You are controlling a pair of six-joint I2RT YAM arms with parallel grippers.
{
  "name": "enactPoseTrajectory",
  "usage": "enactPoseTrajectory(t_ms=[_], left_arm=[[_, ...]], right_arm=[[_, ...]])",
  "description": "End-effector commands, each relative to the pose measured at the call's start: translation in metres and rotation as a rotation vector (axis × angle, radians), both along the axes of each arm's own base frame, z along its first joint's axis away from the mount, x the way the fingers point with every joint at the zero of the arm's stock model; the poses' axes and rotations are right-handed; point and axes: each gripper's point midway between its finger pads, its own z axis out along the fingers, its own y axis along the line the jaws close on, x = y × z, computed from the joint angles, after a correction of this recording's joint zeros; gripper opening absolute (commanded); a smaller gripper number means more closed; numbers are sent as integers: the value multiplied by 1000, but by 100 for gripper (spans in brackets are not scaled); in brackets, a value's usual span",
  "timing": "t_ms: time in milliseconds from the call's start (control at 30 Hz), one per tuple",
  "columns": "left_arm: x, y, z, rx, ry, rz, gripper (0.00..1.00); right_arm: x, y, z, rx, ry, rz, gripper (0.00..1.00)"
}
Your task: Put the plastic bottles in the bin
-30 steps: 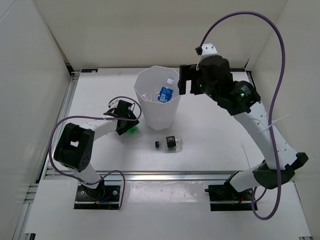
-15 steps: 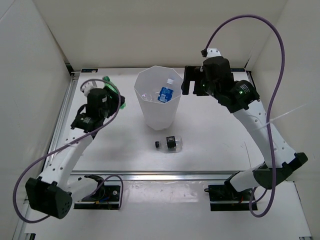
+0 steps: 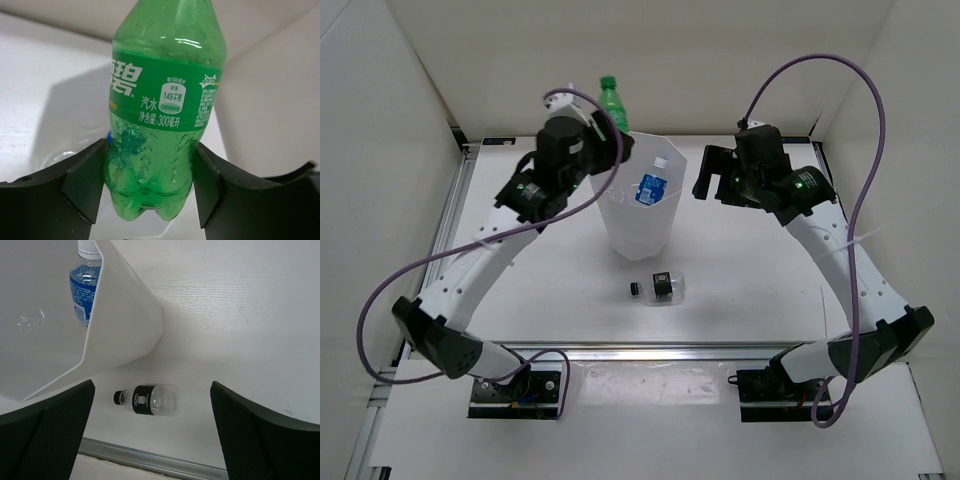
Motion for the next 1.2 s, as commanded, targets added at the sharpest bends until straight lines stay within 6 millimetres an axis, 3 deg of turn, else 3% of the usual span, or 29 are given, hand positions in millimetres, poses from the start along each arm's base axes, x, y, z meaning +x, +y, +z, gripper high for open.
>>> enactPoseTrajectory(t_ms=[0,67,100,133,167,267,300,333,367,433,467,500,533,667,700,767,867,933,1033,1067,1100,1167], left_arm=[[-19,-27,-27,90,47,-92,58],[-30,-29,-34,103,53,-98,62],[-32,-28,-44,115,69,-98,73],[-35,-31,-44,115,69,-108,97],[-40,-29,-40,127,56,-131,100],[-48,-19,10,136,-54,-135,100],[-53,-10,45,106,-126,-117,100],[-56,-1,60,109,-157,-91,100],[-59,23,78,122,-197,-3,100],[-67,52,97,90,-229,108,100],[-78,77,107,60,-245,174,100],[-77,96,92,74,-220,264,100],[-82,103,87,79,-216,278,100],[-104,132,38,79,-94,337,100],[-111,141,27,70,-53,371,100],[-125,150,-14,83,87,403,100],[-145,163,-55,107,209,443,100],[-156,170,-71,111,241,444,100],[-171,184,-80,104,246,469,100],[-173,185,-85,98,251,473,100],[-175,187,-83,87,243,472,100],[-180,191,-87,95,249,473,100]], right_arm=[[-9,-6,22,59,-52,-10,100],[-9,-15,12,54,-30,-38,100],[-10,-16,15,58,-38,-38,100],[-13,-18,13,72,-29,-49,100],[-17,-18,9,80,-16,-48,100],[-25,-20,5,150,19,-60,100],[-30,-20,-13,163,68,-65,100],[-36,-16,-19,233,116,-49,100],[-38,-12,-16,292,99,-27,100],[-44,-11,-43,387,185,-56,100],[-52,-1,-51,444,240,-8,100],[-56,2,-59,472,278,1,100],[-63,4,-83,471,359,-12,100],[-62,22,-109,479,425,87,100],[-65,31,-111,433,388,176,99],[-71,40,-118,309,306,240,97],[-85,54,-103,196,145,406,97],[-90,57,-109,94,66,504,89],[-105,68,-124,-63,-75,626,89],[-120,68,-150,-129,-84,687,89],[-113,70,-141,-172,-231,721,91],[-122,75,-145,-214,-352,804,96]])
